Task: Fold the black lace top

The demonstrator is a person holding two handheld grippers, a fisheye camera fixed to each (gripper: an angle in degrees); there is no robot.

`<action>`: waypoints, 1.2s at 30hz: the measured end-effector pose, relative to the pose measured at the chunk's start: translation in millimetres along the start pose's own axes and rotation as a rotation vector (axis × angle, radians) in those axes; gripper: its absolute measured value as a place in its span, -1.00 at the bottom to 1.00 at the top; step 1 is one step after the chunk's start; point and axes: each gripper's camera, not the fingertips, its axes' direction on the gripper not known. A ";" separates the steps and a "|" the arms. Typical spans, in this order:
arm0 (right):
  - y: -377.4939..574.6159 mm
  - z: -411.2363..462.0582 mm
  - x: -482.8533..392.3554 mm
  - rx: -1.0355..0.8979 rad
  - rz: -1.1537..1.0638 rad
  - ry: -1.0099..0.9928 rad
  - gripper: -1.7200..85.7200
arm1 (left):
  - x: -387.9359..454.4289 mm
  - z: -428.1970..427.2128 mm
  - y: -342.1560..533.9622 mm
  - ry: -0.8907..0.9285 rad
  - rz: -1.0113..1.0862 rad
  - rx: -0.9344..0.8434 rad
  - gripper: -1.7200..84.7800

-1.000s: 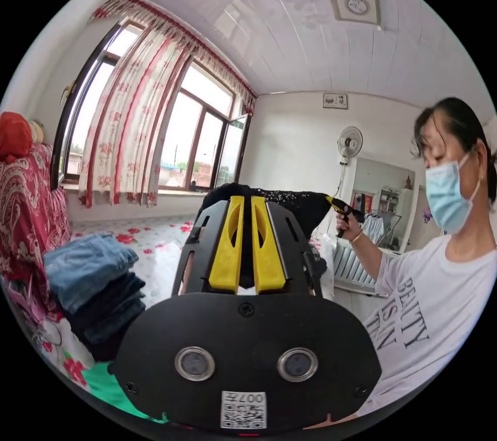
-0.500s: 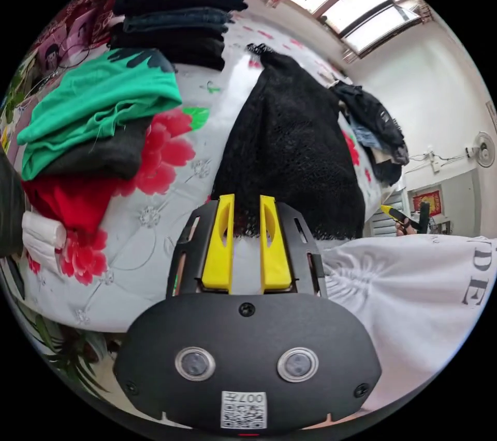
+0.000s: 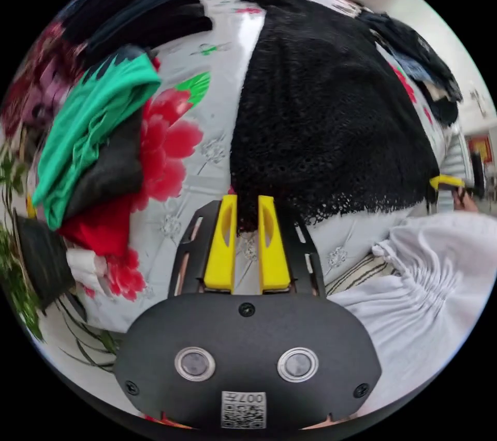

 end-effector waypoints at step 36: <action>205.8 -365.9 -174.2 1.144 -0.561 -0.019 -0.96 | -61.3 -297.1 136.1 0.626 0.355 1.342 -0.98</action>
